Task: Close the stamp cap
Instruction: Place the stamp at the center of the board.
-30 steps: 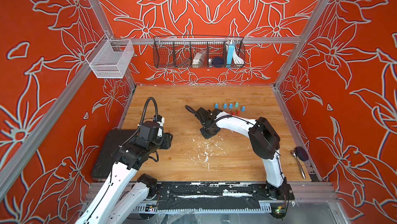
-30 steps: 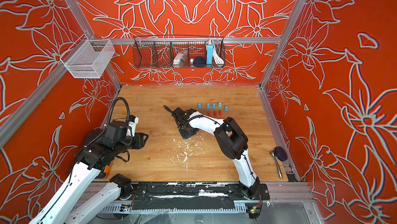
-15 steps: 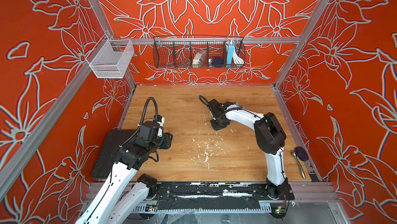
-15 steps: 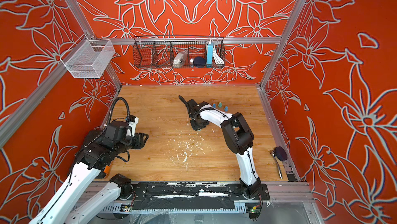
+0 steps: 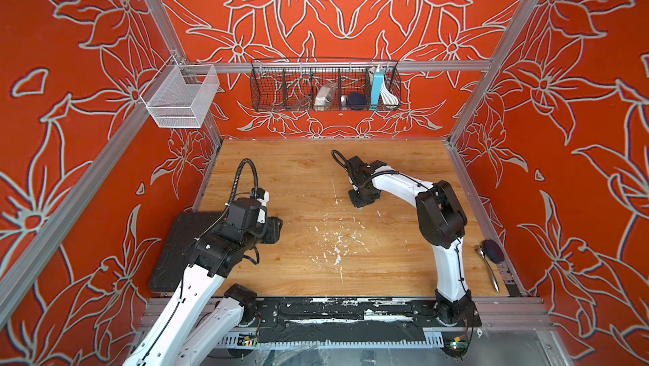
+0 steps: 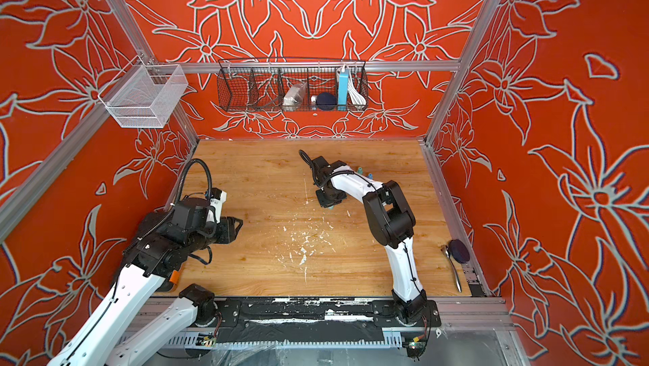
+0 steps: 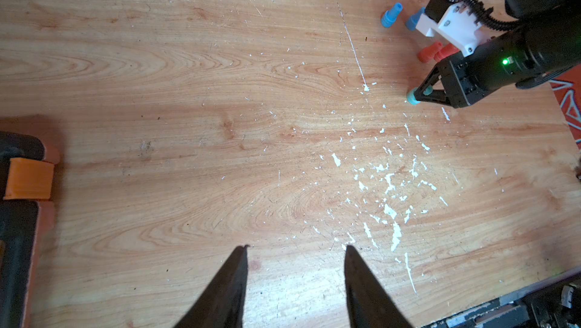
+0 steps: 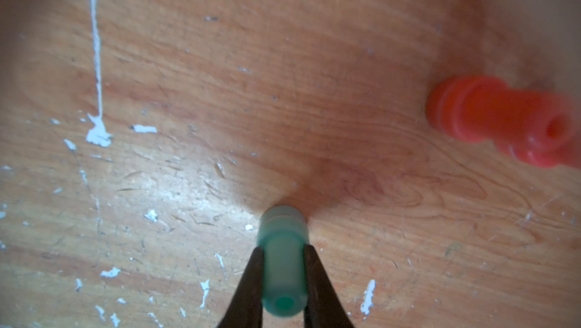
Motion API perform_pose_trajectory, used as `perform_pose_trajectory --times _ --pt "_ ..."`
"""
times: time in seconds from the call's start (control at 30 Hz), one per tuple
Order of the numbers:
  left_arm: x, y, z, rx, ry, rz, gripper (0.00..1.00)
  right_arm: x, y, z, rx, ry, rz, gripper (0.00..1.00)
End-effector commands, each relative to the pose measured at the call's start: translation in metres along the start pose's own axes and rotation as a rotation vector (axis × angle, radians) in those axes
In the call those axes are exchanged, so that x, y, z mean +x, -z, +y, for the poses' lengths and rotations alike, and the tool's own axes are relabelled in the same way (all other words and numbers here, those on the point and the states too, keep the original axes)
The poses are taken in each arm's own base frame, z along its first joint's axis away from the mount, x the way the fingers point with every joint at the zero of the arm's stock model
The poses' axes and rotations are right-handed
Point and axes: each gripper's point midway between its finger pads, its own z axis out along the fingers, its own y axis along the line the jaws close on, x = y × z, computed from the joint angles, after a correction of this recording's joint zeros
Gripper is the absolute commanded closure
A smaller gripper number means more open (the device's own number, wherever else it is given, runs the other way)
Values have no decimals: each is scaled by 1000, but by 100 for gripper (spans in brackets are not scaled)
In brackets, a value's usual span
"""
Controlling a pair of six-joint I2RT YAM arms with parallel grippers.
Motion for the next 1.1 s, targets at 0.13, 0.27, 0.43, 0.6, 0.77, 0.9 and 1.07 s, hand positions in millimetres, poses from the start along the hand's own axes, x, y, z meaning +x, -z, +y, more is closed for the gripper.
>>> perform_pose_trajectory --times 0.13,0.27,0.43,0.6,0.77,0.9,1.07 --pt "-2 -1 1 0 -5 -8 50 1 -41 -13 23 -2 89 91" --pt "-2 -1 2 -1 -4 -9 50 -11 -46 -18 9 -20 86 91" --pt "-3 -1 2 0 -3 -8 50 -25 -50 -29 12 -34 89 91" --pt "-3 -1 2 -1 -1 -9 50 -34 -52 -37 29 -32 100 91" --pt "-3 -1 3 -2 1 -10 50 -37 -56 -42 38 -30 111 91" --pt "-3 -1 3 -4 3 -10 50 -37 -59 -44 40 -31 120 91" --pt "-3 -1 3 -3 2 -11 50 -38 -62 -46 39 -31 128 91"
